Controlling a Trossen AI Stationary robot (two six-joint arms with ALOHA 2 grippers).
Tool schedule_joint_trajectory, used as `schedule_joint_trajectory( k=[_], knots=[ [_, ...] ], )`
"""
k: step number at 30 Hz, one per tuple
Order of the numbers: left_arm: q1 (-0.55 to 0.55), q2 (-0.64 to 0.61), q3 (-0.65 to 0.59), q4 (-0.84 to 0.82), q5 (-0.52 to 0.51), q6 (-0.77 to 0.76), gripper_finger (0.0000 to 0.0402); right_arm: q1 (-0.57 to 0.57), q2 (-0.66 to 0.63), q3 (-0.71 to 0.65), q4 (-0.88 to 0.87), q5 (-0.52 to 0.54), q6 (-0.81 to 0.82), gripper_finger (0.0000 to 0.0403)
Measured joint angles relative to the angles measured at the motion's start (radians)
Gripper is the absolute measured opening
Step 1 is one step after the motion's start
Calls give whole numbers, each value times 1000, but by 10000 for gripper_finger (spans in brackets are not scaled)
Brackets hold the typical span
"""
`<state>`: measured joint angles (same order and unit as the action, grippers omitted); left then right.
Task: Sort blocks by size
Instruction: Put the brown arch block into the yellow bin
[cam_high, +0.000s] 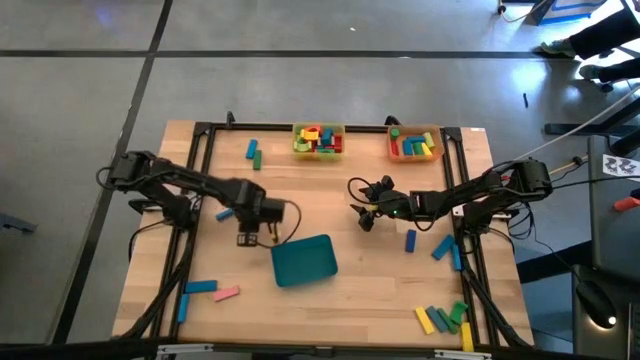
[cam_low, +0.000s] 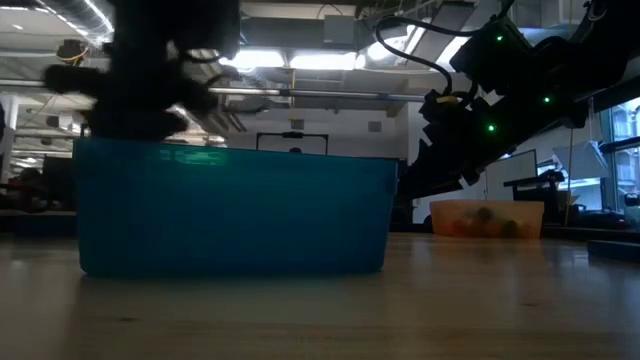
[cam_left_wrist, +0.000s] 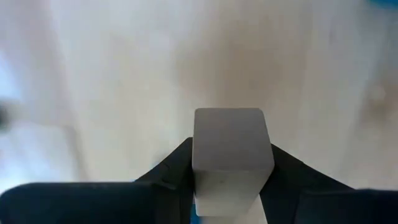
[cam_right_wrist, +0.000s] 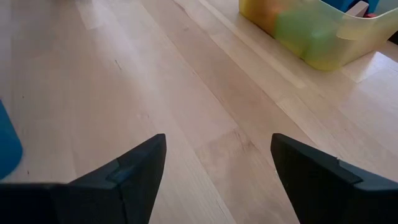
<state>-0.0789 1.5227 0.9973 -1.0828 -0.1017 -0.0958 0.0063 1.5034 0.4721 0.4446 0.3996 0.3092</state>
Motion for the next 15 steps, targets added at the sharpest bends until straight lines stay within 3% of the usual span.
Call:
schedule_joint_trajectory(
  k=[5, 15],
  knots=[
    [113, -8, 74, 142, -66, 120, 117, 0, 0, 0, 0, 0, 0, 292],
    [361, 2, 76, 752, -68, 357, 119, 0, 0, 0, 0, 0, 0, 292]
  ],
)
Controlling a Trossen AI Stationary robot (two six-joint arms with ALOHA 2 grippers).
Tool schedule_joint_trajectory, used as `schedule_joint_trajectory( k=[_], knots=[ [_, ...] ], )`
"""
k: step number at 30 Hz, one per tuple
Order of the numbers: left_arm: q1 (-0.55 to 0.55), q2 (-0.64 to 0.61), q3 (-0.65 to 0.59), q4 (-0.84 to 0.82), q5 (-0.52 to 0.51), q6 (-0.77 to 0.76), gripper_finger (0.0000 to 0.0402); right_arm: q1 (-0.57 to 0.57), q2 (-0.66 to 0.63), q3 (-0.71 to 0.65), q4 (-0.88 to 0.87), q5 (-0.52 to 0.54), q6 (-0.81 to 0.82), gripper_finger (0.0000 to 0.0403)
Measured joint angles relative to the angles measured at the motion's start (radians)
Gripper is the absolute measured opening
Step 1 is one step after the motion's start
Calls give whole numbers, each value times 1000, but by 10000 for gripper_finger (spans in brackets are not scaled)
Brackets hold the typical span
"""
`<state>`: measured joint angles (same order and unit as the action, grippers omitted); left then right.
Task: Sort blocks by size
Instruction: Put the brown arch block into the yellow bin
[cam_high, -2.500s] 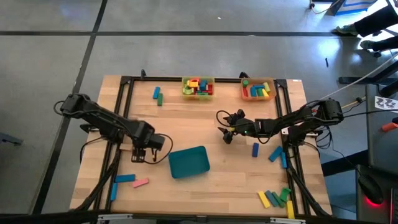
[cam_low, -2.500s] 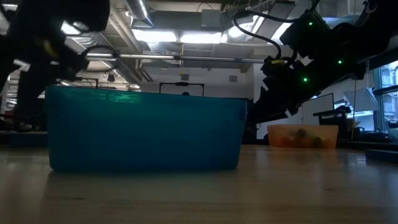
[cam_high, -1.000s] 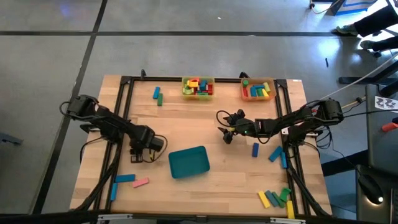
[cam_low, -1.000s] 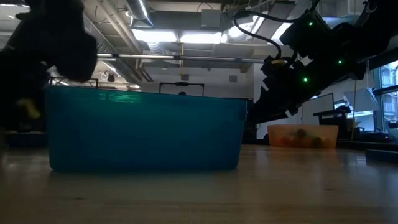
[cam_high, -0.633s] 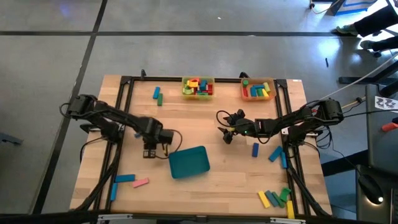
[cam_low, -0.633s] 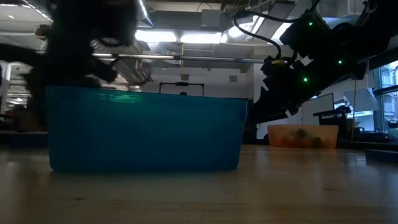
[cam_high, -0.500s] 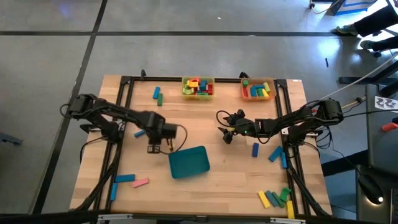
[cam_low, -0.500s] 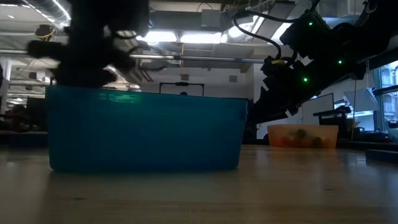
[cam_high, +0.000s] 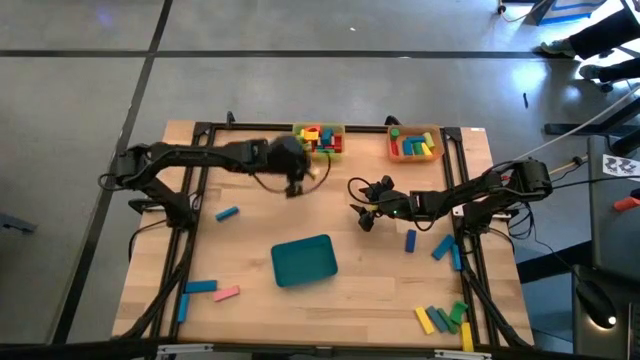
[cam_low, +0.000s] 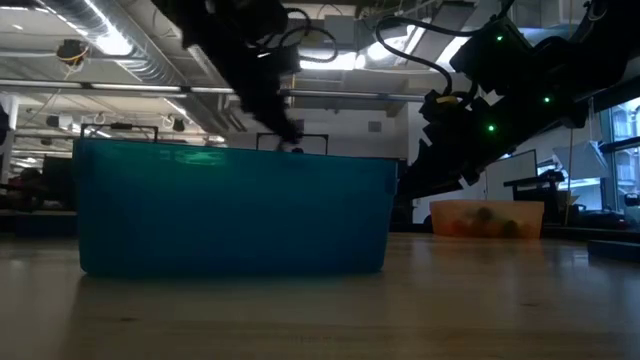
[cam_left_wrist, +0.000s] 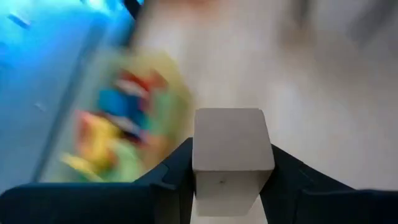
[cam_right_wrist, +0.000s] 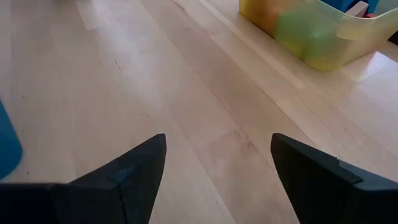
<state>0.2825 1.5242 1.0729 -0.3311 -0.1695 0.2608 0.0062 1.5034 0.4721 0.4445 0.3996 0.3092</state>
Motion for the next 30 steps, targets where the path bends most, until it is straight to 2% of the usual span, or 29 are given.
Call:
schedule_joint_trajectory(
  k=[5, 16, 24, 30],
  knots=[
    [104, 32, 1, 222, 37, 41, 120, 0, 0, 0, 0, 0, 0, 292],
    [236, 235, 0, 509, 65, 54, 122, 0, 0, 0, -1, 19, 0, 292],
    [264, 260, 1, 536, 65, 16, 132, 0, 0, 0, 4, 30, -1, 292],
    [260, 255, 0, 528, 66, 10, 198, 0, 0, 0, 7, 38, 0, 292]
  ],
)
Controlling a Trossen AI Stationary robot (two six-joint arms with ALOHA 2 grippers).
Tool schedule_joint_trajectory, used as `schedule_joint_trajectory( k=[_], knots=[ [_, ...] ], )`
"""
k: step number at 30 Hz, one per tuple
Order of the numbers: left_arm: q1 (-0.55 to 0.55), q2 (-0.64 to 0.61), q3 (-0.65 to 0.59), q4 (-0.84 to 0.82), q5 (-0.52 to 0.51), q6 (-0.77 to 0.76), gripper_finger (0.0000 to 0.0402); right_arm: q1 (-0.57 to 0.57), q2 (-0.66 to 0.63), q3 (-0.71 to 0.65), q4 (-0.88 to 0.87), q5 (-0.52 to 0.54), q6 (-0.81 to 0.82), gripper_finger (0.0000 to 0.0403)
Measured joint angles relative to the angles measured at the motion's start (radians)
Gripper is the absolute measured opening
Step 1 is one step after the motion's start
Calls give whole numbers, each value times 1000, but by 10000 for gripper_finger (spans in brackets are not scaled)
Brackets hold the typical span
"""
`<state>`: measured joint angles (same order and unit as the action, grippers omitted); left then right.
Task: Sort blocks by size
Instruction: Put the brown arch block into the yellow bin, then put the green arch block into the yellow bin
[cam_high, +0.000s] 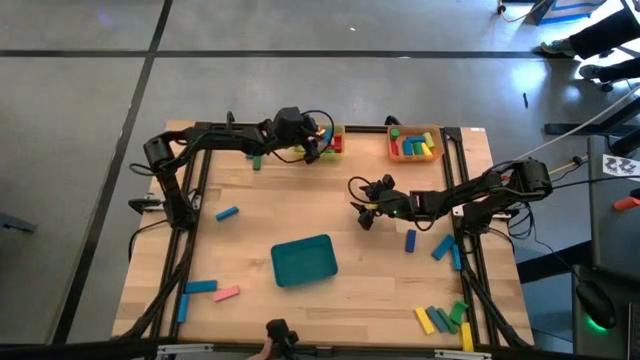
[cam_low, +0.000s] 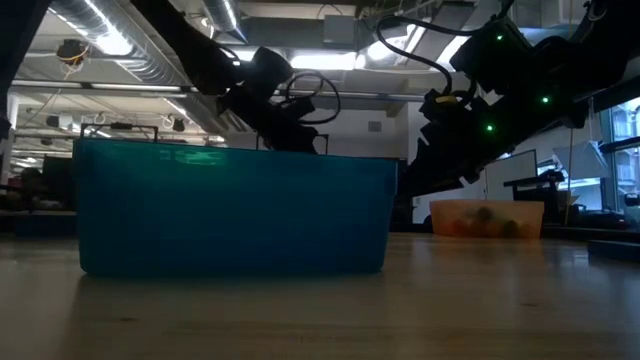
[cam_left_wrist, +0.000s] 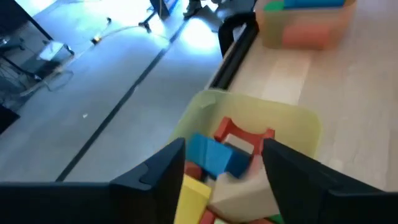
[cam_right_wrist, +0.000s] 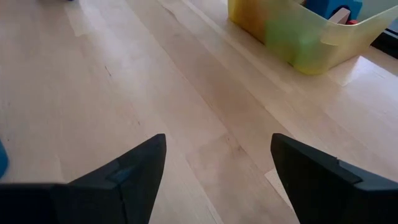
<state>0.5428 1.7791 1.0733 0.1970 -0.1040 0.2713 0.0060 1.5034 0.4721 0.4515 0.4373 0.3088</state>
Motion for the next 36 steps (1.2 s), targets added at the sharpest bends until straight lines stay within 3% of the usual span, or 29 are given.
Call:
schedule_joint_trajectory(
  k=[7, 13, 17, 23, 26, 29, 36],
  knots=[
    [-62, -175, -15, -232, 9, -79, 229, 0, 0, 0, 18, -1, 0, 292],
    [-189, -425, -181, -256, 44, -140, 220, 0, 0, 0, 18, -34, 22, 292],
    [-315, -607, -361, -171, 40, -207, 213, 0, 0, 1, 19, -116, 24, 292],
    [-532, -791, -634, 110, 44, -234, 212, 4, -29, 11, -11, -294, 33, 292],
    [-613, -819, -745, 258, 37, -264, 212, 32, -61, 73, -166, -324, 38, 292],
    [-670, -817, -825, 356, 26, -290, 212, 78, -74, 185, -429, -296, 28, 292],
    [-728, -815, -867, 397, 3, -279, 211, 200, -75, 497, -1013, -318, 159, 292]
  ],
)
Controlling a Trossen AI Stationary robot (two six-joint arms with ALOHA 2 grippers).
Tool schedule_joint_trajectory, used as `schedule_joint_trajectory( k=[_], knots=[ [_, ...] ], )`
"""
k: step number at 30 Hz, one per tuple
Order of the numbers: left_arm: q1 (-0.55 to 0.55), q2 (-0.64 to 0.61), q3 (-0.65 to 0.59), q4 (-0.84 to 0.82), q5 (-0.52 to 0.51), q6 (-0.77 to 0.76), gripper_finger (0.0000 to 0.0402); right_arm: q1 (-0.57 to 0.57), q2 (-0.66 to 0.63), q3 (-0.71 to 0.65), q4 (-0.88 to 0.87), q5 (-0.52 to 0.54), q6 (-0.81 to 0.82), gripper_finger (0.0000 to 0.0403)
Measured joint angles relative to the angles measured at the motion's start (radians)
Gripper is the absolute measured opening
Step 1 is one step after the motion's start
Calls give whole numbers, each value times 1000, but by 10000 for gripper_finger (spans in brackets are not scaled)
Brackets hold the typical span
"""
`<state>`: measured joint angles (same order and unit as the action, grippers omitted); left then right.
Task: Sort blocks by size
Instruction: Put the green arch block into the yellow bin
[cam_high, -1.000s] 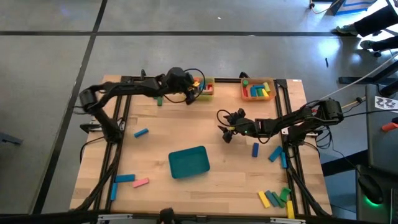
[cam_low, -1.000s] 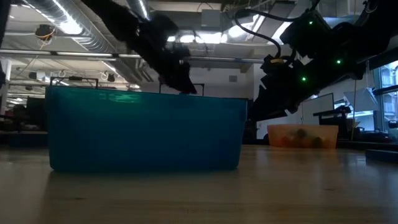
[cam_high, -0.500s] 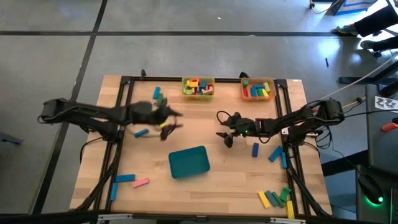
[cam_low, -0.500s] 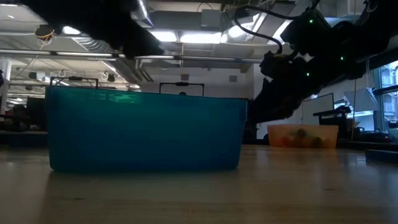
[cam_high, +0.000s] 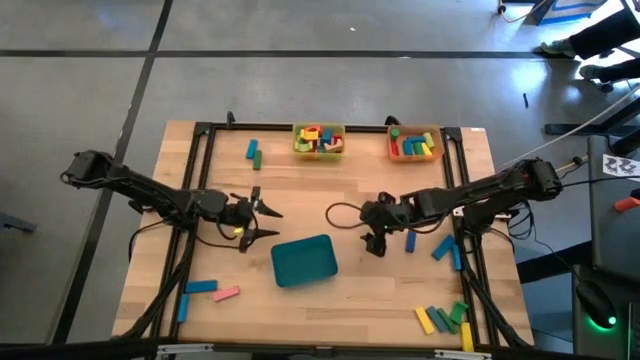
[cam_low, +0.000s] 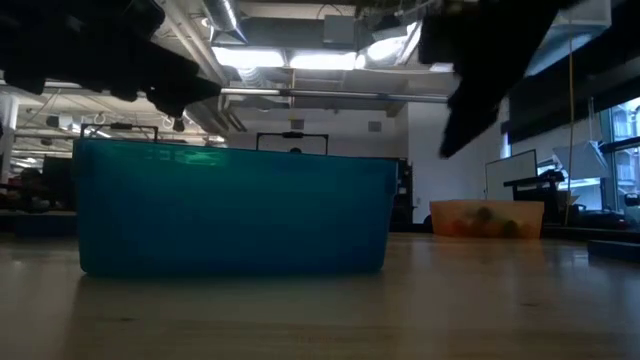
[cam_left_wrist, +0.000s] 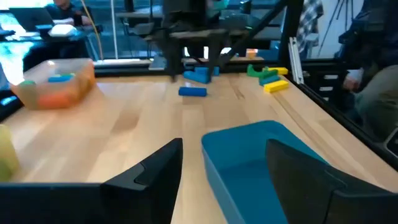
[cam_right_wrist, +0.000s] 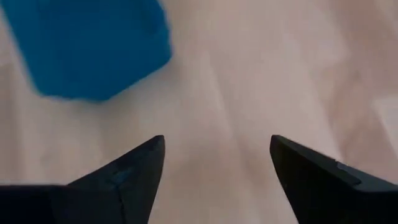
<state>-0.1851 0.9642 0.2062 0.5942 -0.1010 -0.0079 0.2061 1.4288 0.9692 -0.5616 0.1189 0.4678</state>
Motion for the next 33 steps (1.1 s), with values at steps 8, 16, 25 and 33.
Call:
schedule_joint_trajectory(
  k=[8, 16, 25, 33],
  knots=[
    [-5, 0, 0, 0, -1, 28, 211, 175, -1, 146, -340, -173, 492, 292],
    [-5, 0, 0, -6, -1, 38, 211, 428, 42, 80, -389, -351, 785, 292],
    [-2, 0, 0, -8, -8, 42, 211, 637, 124, 22, -395, -411, 824, 292],
    [-2, 0, 0, -5, -18, 36, 211, 749, 169, -56, -320, -580, 882, 292]
  ],
)
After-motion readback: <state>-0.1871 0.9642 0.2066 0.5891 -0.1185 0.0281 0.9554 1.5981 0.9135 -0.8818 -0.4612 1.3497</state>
